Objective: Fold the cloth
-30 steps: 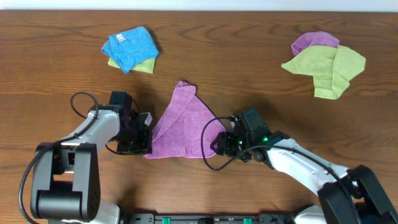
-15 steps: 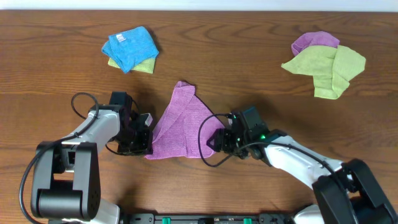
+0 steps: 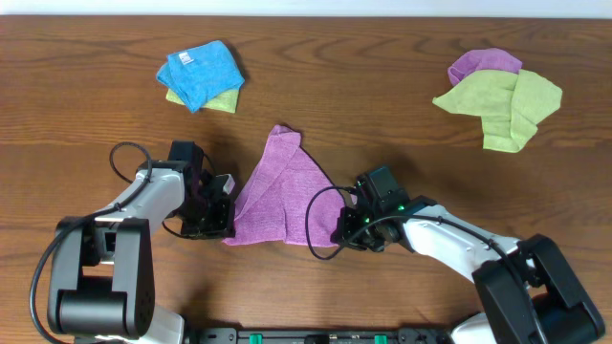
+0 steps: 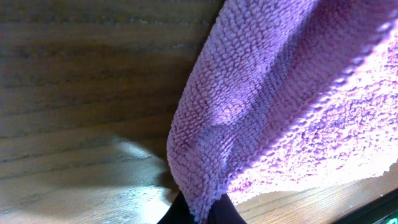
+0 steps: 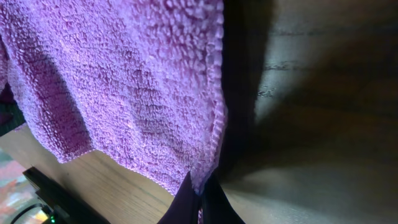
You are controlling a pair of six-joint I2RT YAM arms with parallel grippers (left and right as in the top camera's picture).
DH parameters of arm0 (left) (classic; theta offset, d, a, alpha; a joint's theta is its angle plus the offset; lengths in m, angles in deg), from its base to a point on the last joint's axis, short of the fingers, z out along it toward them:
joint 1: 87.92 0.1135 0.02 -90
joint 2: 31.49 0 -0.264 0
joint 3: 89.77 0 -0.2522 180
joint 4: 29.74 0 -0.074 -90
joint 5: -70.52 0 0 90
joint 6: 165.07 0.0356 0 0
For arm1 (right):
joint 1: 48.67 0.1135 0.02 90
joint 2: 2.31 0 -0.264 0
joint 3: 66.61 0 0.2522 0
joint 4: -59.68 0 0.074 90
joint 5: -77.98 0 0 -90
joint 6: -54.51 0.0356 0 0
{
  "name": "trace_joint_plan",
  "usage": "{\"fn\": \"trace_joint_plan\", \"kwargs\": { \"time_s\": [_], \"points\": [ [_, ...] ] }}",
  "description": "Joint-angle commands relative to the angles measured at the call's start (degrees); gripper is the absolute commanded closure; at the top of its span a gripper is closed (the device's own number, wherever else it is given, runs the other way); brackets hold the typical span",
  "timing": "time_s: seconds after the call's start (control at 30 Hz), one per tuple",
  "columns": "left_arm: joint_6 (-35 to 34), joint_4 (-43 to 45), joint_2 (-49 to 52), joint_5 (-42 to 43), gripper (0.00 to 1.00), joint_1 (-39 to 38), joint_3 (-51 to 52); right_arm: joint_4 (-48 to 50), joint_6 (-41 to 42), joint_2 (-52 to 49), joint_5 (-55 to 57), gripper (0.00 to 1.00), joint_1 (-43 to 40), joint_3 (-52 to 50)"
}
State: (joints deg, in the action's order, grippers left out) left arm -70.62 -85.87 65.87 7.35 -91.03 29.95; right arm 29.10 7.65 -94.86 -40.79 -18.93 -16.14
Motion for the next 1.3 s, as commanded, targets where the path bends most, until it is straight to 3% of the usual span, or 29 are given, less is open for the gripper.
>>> {"fn": "trace_joint_plan", "kwargs": {
  "time_s": [0.0, 0.17, 0.47, 0.83, 1.27],
  "points": [
    [-1.0, -1.0, 1.8, -0.6, 0.94, -0.3, 0.9, -0.8, -2.7, -1.0, 4.0, 0.99, -0.1, -1.4],
    [-1.4, -5.3, 0.8, 3.5, 0.95, -0.3, -5.1, -3.3, -4.7, 6.4, 5.8, 0.99, -1.2, 1.4],
    [-6.6, -12.5, -3.1, 4.1, 0.94, -0.3, -26.5, -3.4, -9.8, 22.9, 12.9, 0.99, -6.6, 11.1],
    [-13.7, -10.8, -3.4, 6.2, 0.94, -0.3, -48.6, 0.2, -14.8, 22.4, 15.3, 0.99, -13.7, 21.9],
    [-16.6, 2.1, -0.1, 5.6, 0.94, -0.3, -51.1, 4.6, -20.6, 9.2, 15.4, 0.99, -16.7, 32.0]
  ]
}}
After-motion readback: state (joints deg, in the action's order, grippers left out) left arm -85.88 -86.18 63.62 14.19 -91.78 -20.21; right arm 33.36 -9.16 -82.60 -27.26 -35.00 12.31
